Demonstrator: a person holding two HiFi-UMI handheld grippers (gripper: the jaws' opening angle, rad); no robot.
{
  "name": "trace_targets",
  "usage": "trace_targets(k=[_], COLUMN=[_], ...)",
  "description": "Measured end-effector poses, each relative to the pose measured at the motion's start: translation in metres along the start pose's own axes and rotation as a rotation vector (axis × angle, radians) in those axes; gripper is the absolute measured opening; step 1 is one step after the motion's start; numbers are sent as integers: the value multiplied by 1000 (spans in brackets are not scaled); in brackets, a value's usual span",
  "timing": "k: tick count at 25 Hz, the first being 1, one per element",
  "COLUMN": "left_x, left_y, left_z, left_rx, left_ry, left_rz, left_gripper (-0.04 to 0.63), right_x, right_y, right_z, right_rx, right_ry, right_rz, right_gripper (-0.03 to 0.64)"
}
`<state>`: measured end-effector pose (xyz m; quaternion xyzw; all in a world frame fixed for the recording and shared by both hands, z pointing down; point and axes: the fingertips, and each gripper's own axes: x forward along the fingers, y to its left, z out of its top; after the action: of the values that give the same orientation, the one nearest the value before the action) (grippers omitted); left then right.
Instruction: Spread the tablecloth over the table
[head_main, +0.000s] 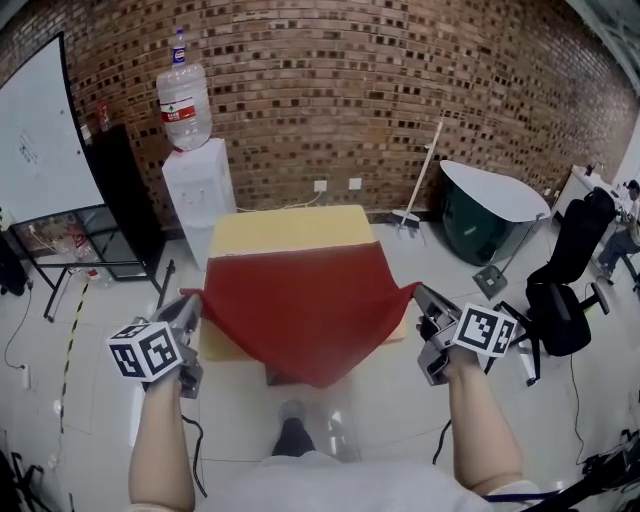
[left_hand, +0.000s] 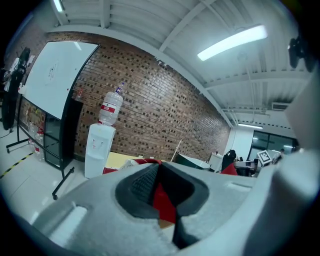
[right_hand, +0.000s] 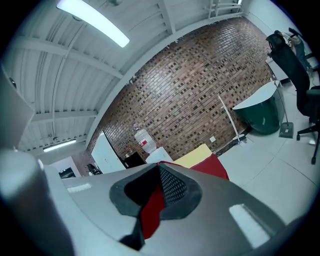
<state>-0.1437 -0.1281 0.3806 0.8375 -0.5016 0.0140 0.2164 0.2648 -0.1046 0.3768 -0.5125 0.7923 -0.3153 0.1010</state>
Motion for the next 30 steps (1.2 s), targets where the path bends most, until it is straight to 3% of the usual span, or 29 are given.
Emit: trace_targets(k=[8, 19, 25, 30], left_x=[96, 257, 323, 366], left_y=[60, 137, 154, 172], left_z=[63, 191, 225, 252], left_rx=[34, 88, 114, 119], left_ry=[-10, -25, -9, -10], left_rz=[0, -32, -52, -22], left_gripper=[15, 15, 15, 15], right_x=[107, 285, 353, 404], right_y=[-18, -36, -38, -47], right_z=[59, 190, 226, 255], right_rx=[-27, -77, -102, -123], right_ry=[-33, -113, -94, -73], right_rz=[-8, -35, -20, 7], right_gripper=[9, 9, 9, 9])
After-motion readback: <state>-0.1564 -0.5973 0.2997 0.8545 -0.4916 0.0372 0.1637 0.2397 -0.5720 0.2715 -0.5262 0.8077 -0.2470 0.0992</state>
